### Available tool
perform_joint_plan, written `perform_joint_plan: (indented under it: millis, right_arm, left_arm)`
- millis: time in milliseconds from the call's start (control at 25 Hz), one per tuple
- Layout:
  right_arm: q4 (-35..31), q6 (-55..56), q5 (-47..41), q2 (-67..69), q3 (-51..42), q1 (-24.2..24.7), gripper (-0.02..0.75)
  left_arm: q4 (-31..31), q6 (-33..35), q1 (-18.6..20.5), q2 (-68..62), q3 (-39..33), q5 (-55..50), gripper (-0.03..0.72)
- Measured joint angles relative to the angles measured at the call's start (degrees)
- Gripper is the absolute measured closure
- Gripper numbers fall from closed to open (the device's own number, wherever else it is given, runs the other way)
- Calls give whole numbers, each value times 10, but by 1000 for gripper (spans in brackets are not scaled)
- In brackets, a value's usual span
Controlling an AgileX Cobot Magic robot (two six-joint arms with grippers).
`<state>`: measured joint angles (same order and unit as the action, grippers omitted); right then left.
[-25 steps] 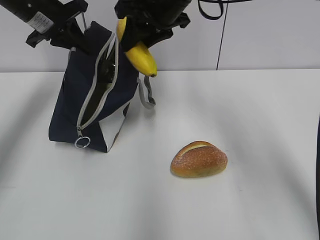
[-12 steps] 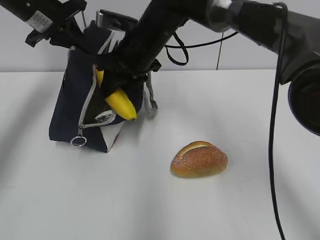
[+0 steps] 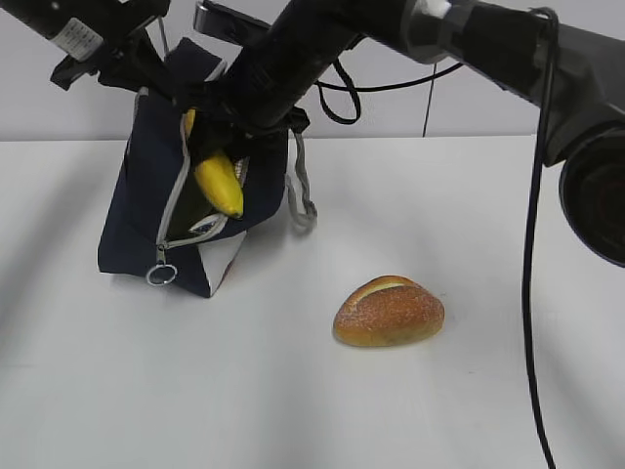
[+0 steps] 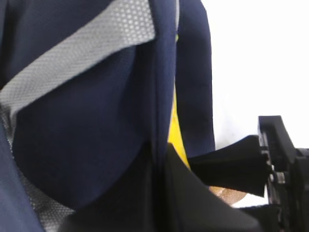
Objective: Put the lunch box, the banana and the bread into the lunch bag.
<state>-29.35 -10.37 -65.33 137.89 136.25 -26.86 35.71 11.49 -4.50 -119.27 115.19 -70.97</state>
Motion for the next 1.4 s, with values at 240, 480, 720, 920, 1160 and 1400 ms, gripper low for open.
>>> perform_joint_plan:
  millis: [240, 480, 720, 920, 1160, 1400]
  right_arm:
    - [-47, 1, 39, 27, 1, 0, 377]
    - [-56, -28, 33, 36, 11, 6, 111]
    - [-15, -24, -52, 30, 116, 45, 166]
    - [72, 8, -59, -12, 133, 61, 186]
    - [146, 24, -62, -100, -9, 61, 187]
    - [222, -10, -62, -225, -233, 61, 187]
  left_arm:
    - [0, 0, 0, 0, 0, -1, 688]
    - [0, 0, 0, 0, 0, -1, 688]
    - [0, 0, 0, 0, 0, -1, 688]
    - [0, 0, 0, 0, 0, -1, 688]
    - [0, 0, 0, 0, 0, -1, 688]
    - [0, 0, 0, 0, 0, -1, 688]
